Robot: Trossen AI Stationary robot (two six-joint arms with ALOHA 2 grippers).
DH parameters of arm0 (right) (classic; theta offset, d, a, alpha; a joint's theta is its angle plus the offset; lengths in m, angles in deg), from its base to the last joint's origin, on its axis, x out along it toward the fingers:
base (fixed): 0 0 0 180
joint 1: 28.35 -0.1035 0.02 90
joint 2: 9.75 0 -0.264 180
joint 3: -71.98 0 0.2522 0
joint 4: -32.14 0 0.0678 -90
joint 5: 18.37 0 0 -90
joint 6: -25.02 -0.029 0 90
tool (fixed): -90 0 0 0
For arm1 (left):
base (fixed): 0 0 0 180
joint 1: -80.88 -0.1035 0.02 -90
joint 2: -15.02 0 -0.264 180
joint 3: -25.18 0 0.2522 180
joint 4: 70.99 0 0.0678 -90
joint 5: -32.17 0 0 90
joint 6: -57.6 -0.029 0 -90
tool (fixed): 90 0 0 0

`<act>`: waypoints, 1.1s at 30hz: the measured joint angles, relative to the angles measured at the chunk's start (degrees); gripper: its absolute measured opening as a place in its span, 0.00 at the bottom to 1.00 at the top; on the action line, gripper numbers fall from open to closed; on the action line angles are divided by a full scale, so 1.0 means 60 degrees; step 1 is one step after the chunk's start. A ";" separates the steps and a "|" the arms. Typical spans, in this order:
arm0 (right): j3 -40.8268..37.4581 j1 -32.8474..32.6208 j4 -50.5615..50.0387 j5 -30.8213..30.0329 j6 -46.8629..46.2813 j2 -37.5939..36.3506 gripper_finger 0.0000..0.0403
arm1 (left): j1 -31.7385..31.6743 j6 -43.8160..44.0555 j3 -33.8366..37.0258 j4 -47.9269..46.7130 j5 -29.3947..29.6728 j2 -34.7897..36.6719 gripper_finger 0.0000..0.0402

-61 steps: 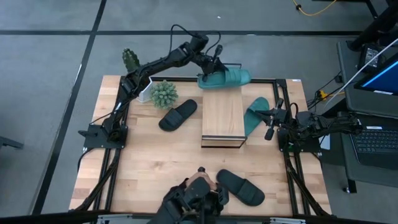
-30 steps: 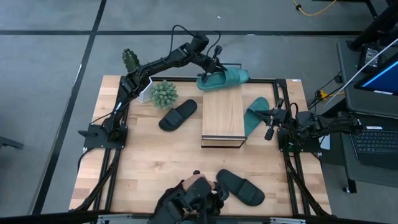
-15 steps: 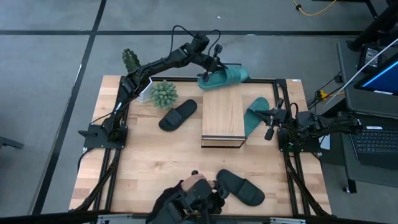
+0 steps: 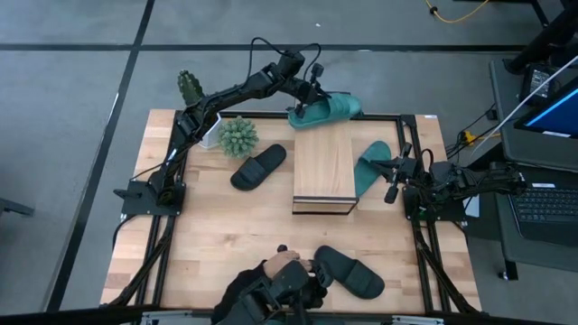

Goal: Pick and place slides into the shelf
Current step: Put the bottom green slide on the shelf

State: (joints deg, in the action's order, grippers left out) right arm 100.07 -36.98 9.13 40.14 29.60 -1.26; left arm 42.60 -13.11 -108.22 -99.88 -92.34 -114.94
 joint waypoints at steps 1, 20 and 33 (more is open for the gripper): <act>0.0000 0.0001 0.0000 0.0004 0.0000 0.0000 0.06 | 0.0000 -0.0013 0.0000 0.0063 0.0032 0.0000 0.05; 0.0003 -0.0002 0.0000 0.0000 0.0000 0.0000 0.06 | 0.0102 0.0558 0.0000 0.0306 0.0080 0.0004 0.07; 0.0000 -0.0002 -0.0003 0.0004 0.0000 0.0000 0.06 | 0.0091 0.0723 0.0000 0.0319 0.0200 0.0004 0.39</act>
State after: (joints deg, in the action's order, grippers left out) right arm 100.07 -37.00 9.11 40.17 29.60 -1.26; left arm 43.15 -8.77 -108.22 -97.96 -91.13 -114.91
